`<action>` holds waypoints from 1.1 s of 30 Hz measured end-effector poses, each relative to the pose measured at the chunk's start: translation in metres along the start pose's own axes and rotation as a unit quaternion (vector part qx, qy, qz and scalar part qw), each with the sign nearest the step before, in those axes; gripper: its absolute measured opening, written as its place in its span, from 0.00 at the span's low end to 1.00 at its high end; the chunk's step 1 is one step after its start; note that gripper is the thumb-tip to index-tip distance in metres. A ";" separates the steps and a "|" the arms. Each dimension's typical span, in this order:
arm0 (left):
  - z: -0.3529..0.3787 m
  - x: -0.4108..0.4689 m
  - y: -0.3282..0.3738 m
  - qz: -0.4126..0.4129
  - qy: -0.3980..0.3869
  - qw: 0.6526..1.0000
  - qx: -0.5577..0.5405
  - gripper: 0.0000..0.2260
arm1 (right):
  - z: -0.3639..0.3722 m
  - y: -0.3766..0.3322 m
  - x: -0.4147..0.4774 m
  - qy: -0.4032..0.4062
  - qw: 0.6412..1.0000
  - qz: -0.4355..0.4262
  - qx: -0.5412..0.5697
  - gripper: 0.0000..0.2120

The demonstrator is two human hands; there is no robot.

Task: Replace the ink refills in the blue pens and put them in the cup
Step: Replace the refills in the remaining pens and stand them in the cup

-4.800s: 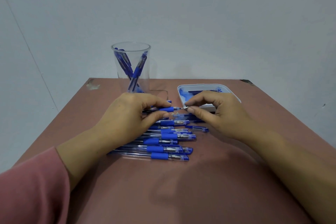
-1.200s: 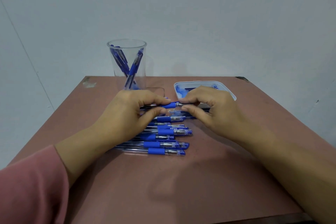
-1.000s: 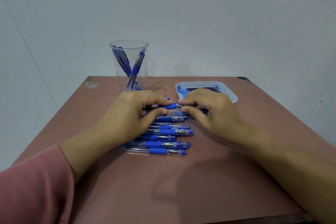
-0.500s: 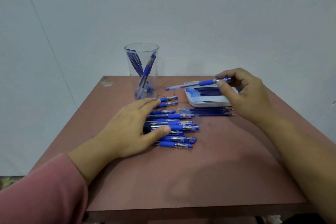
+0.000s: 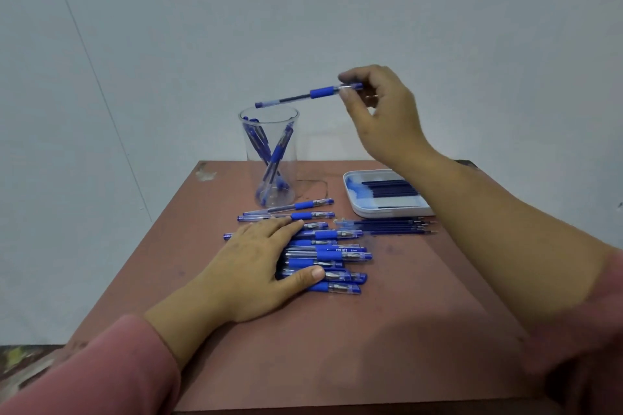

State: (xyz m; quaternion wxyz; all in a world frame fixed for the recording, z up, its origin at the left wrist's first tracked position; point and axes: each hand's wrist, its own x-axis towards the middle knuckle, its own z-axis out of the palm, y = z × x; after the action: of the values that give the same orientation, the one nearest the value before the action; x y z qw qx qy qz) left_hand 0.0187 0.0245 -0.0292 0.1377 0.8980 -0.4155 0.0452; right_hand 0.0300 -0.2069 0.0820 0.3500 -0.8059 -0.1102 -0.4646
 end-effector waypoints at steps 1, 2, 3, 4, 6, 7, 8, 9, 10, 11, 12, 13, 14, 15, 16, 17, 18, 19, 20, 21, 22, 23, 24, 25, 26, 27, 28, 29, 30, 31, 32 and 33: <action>0.000 0.000 0.000 -0.001 -0.002 1.000 0.001 0.42 | 0.008 0.001 0.006 -0.004 1.000 0.001 0.000 0.08; 0.000 0.000 -0.001 -0.002 -0.004 1.000 0.001 0.42 | 0.016 0.001 0.011 -0.011 1.000 0.006 0.004 0.08; 0.000 0.000 -0.001 -0.003 -0.004 1.000 0.000 0.42 | 0.024 0.002 0.015 -0.020 1.000 0.012 0.014 0.08; 0.001 0.001 -0.001 -0.003 -0.004 1.000 -0.001 0.42 | 0.031 0.002 0.018 -0.031 0.999 0.020 0.024 0.09; 0.001 0.001 -0.001 -0.002 -0.004 1.000 -0.004 0.42 | 0.041 0.002 0.021 -0.059 0.997 0.031 0.029 0.08; 0.001 0.001 -0.002 -0.002 -0.005 1.000 -0.005 0.42 | 0.045 0.003 0.020 -0.072 0.997 0.035 0.023 0.08; 0.001 0.001 -0.002 -0.002 -0.005 1.000 -0.006 0.42 | 0.046 0.004 0.018 -0.081 0.996 0.040 0.015 0.08; 0.001 0.001 -0.002 -0.002 -0.005 1.000 -0.007 0.42 | 0.045 0.005 0.015 -0.087 0.995 0.045 0.008 0.08; 0.001 0.001 -0.003 -0.001 -0.005 1.000 -0.009 0.42 | 0.043 0.008 0.010 -0.094 0.994 0.051 0.001 0.07; 0.001 0.002 -0.003 -0.001 -0.004 1.000 -0.011 0.41 | 0.039 0.011 0.004 -0.104 0.993 0.058 -0.006 0.07; 0.002 0.002 -0.004 -0.001 -0.004 1.000 -0.013 0.41 | 0.035 0.015 -0.004 -0.120 0.991 0.065 -0.014 0.06; 0.003 0.003 -0.005 -0.001 -0.003 1.000 -0.014 0.41 | 0.031 0.019 -0.012 -0.145 0.986 0.074 -0.024 0.06; 0.003 0.003 -0.005 -0.001 -0.003 1.000 -0.016 0.41 | 0.027 0.025 -0.021 -0.179 0.980 0.083 -0.039 0.05; 0.003 0.003 -0.005 -0.001 -0.002 1.000 -0.017 0.42 | 0.023 0.030 -0.029 -0.220 0.970 0.089 -0.057 0.05; 0.004 0.003 -0.005 0.000 -0.001 1.000 -0.018 0.42 | 0.020 0.035 -0.037 -0.263 0.957 0.090 -0.080 0.05; 0.003 0.003 -0.005 0.001 0.000 1.000 -0.020 0.42 | 0.018 0.039 -0.044 -0.302 0.944 0.084 -0.107 0.05; 0.003 0.003 -0.004 0.002 0.001 1.000 -0.020 0.42 | 0.017 0.043 -0.049 -0.331 0.931 0.075 -0.133 0.06; 0.003 0.003 -0.004 0.003 0.001 1.000 -0.019 0.42 | 0.017 0.046 -0.051 -0.351 0.921 0.069 -0.154 0.07; 0.002 0.002 -0.004 0.004 0.001 1.000 -0.018 0.42 | 0.017 0.047 -0.052 -0.365 0.914 0.064 -0.168 0.08; 0.002 0.002 -0.004 0.003 0.000 1.000 -0.017 0.42 | 0.018 0.047 -0.052 -0.376 0.907 0.060 -0.179 0.08; 0.002 0.002 -0.003 0.001 0.000 1.000 -0.018 0.41 | 0.019 0.047 -0.050 -0.386 0.901 0.055 -0.189 0.09; 0.002 0.002 -0.003 -0.001 0.000 1.000 -0.021 0.41 | 0.021 0.047 -0.049 -0.398 0.894 0.050 -0.201 0.10; 0.002 0.002 -0.003 -0.002 0.000 1.000 -0.022 0.42 | 0.023 0.047 -0.048 -0.412 0.885 0.044 -0.213 0.11; 0.002 0.002 -0.003 -0.002 0.000 1.000 -0.022 0.42 | 0.024 0.047 -0.047 -0.425 0.876 0.038 -0.223 0.11; 0.002 0.002 -0.003 -0.002 -0.001 1.000 -0.020 0.42 | 0.025 0.046 -0.047 -0.437 0.868 0.035 -0.232 0.12; 0.002 0.003 -0.003 -0.003 -0.002 1.000 -0.019 0.42 | 0.026 0.046 -0.046 -0.445 0.863 0.036 -0.238 0.12; 0.002 0.003 -0.003 -0.002 -0.001 1.000 -0.019 0.42 | 0.028 0.046 -0.046 -0.448 0.860 0.038 -0.242 0.13; 0.002 0.003 -0.004 -0.001 0.000 1.000 -0.019 0.42 | 0.029 0.046 -0.045 -0.449 0.859 0.039 -0.244 0.13; 0.002 0.003 -0.004 -0.001 0.001 1.000 -0.020 0.42 | 0.030 0.046 -0.044 -0.450 0.857 0.040 -0.246 0.12; 0.002 0.003 -0.004 -0.001 0.001 1.000 -0.020 0.42 | 0.031 0.046 -0.044 -0.453 0.856 0.041 -0.246 0.11; 0.002 0.003 -0.004 0.000 0.002 1.000 -0.021 0.42 | 0.031 0.045 -0.044 -0.454 0.856 0.041 -0.245 0.11; 0.002 0.003 -0.004 0.003 0.005 1.000 -0.023 0.42 | 0.031 0.043 -0.044 -0.451 0.858 0.045 -0.240 0.10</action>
State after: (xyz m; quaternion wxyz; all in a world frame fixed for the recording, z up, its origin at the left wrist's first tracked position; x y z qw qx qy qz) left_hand 0.0231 0.0239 -0.0316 0.1598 0.8934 -0.4180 0.0406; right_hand 0.0488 -0.2114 0.0157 0.0781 -0.9904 -0.1044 -0.0455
